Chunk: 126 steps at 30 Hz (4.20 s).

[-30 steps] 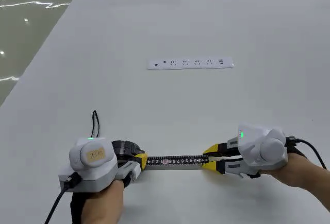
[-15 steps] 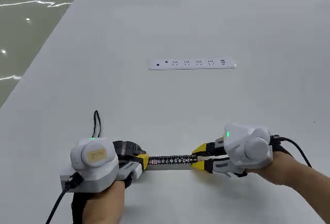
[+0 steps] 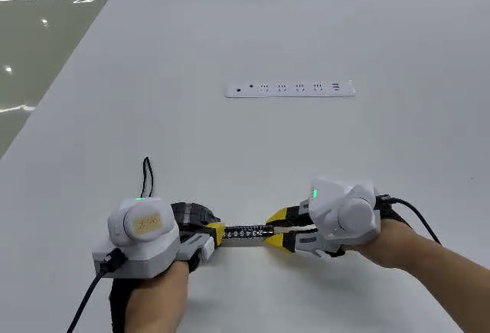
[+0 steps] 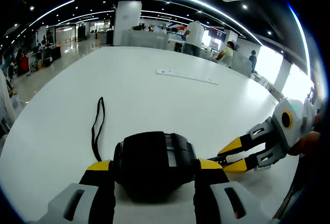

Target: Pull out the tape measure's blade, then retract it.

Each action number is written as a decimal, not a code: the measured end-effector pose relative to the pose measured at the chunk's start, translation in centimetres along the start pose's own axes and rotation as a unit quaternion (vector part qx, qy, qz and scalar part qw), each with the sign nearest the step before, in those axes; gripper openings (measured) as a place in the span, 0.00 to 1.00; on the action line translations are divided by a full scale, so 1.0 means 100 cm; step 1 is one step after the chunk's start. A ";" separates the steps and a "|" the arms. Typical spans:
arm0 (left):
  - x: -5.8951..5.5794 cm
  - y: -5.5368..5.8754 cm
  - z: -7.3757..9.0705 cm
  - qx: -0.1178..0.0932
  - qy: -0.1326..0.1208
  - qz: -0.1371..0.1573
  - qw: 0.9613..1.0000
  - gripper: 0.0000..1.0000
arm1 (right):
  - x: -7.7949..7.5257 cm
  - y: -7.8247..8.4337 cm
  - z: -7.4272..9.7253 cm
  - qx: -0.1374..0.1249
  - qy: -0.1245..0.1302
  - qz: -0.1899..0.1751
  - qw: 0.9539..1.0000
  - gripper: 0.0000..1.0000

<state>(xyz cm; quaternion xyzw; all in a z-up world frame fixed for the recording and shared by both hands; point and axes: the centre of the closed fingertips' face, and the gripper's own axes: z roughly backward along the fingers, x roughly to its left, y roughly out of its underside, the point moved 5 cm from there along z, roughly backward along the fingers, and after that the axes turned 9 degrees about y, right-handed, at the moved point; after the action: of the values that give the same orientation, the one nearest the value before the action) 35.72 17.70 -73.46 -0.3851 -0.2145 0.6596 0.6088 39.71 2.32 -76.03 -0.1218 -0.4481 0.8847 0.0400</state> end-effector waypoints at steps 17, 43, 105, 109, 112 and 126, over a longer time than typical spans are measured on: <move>0.001 -0.001 0.001 0.005 0.005 0.002 1.000 0.58 | 0.013 -0.023 -0.032 -0.013 -0.005 -0.008 1.000 0.13; 0.001 -0.003 0.000 0.007 0.012 -0.004 1.000 0.60 | 0.019 -0.038 -0.048 0.005 -0.032 0.021 0.999 0.14; -0.004 -0.003 0.013 0.018 0.127 -0.142 0.981 0.99 | -0.011 -0.005 0.017 0.012 0.059 -0.089 0.994 0.99; 0.007 -0.005 0.017 0.010 0.153 -0.172 0.973 1.00 | -0.012 0.007 0.041 -0.003 0.079 -0.112 0.991 1.00; 0.013 -0.005 0.020 0.005 0.163 -0.176 0.971 1.00 | -0.012 0.012 0.051 -0.007 0.090 -0.115 0.989 1.00; 0.025 0.006 0.033 -0.009 0.207 -0.208 0.956 1.00 | -0.008 0.036 0.094 -0.014 0.137 -0.137 0.981 1.00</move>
<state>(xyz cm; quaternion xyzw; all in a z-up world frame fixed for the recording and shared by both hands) 32.95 20.63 -72.49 -0.4655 -0.1651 0.4228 0.7598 38.32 -7.33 -73.47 -0.1799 -0.4631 0.8396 0.2196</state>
